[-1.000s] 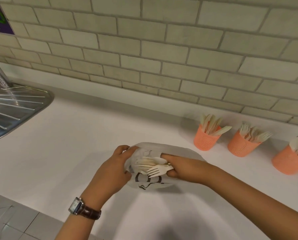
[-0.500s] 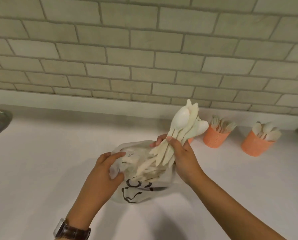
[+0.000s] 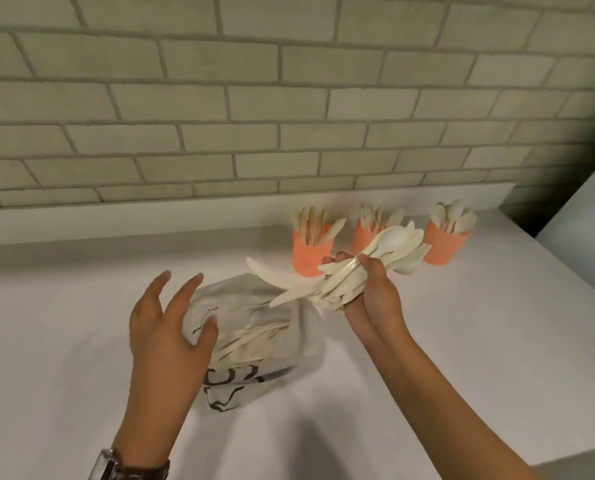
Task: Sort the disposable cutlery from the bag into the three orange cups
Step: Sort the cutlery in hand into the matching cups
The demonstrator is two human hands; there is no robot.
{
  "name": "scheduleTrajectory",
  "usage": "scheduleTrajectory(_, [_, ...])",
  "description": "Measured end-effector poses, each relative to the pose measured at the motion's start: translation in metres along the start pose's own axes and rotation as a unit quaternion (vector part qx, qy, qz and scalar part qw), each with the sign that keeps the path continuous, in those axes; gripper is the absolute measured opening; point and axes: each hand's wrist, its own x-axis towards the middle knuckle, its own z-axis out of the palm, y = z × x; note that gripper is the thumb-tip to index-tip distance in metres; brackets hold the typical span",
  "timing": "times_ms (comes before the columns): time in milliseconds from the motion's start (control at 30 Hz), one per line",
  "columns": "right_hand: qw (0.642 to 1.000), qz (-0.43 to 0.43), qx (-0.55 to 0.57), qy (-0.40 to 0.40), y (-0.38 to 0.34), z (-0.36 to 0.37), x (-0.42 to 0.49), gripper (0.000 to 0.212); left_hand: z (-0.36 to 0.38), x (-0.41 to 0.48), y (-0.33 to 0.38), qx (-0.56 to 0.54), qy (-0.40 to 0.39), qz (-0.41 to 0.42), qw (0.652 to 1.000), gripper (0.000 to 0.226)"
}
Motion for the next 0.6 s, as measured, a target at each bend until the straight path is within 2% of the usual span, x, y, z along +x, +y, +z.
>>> scheduleTrajectory(133, [0.993, -0.026, 0.109, 0.04, -0.029, -0.028, 0.002, 0.019, 0.013, -0.006, 0.04, -0.098, 0.03, 0.049, 0.994, 0.034])
scheduleTrajectory(233, [0.99, -0.038, 0.121, 0.063, -0.05, -0.051, 0.003, 0.017, 0.042, -0.019, 0.077, -0.209, -0.04, 0.048, 0.976, 0.018])
scheduleTrajectory(333, [0.99, -0.049, 0.111, 0.077, -0.072, -0.073, 0.005, 0.017, 0.092, -0.038, 0.113, -0.304, -0.172, -0.038, 0.936, 0.026])
scheduleTrajectory(400, [0.991, -0.06, 0.091, 0.073, -0.089, -0.088, 0.007, 0.02, 0.127, -0.047, 0.141, -0.354, -0.225, -0.113, 0.901, 0.023])
scheduleTrajectory(467, [0.994, -0.068, 0.064, 0.06, -0.106, -0.106, 0.01, 0.024, 0.158, -0.051, 0.172, -0.414, -0.23, -0.191, 0.86, 0.017])
scheduleTrajectory(600, [0.996, -0.065, 0.032, 0.053, -0.138, -0.144, 0.018, 0.031, 0.207, -0.059, 0.236, -0.53, -0.174, -0.311, 0.77, 0.016])
